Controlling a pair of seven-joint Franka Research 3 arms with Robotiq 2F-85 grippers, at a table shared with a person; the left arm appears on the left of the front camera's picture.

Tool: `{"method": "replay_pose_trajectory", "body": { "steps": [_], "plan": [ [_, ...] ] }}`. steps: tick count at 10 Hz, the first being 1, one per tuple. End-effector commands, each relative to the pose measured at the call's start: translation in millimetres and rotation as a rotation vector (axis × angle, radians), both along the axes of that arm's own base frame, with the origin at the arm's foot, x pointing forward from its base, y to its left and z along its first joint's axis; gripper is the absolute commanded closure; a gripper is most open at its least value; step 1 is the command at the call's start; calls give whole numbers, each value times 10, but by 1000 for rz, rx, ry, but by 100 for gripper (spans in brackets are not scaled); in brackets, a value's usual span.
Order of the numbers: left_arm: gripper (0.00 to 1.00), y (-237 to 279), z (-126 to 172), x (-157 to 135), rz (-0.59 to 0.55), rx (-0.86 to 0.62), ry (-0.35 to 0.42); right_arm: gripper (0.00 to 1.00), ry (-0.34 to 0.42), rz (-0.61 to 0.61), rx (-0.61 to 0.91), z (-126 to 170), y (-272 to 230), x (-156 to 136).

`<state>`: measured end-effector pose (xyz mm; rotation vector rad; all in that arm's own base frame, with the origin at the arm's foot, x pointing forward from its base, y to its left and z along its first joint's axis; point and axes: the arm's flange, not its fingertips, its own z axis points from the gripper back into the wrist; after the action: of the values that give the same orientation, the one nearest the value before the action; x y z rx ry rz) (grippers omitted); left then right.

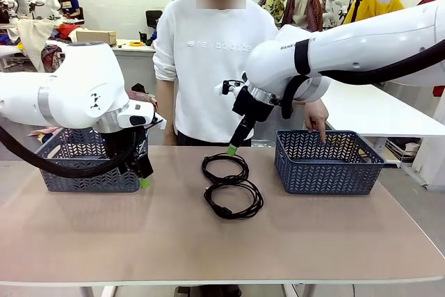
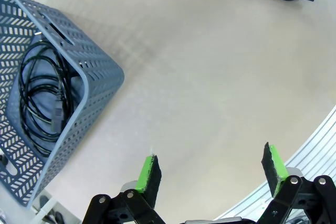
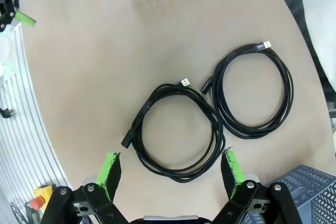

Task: Organize the cables according to human instructions.
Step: Pick up a bundle of cables and place it in the basket indicated by the human.

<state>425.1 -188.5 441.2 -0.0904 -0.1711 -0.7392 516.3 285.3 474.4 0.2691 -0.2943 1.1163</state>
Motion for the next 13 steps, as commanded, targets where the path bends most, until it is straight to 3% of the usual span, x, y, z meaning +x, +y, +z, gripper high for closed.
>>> {"method": "replay_pose_trajectory", "body": {
  "steps": [1,8,13],
  "plan": [
    [0,12,29,6,4,3,5,0,9,-6,6,53,-37,-25],
    [0,12,29,6,4,3,5,0,9,-6,6,53,-37,-25],
    [0,12,29,6,4,3,5,0,46,-79,-94,-278,397,-266]
  ]
}}
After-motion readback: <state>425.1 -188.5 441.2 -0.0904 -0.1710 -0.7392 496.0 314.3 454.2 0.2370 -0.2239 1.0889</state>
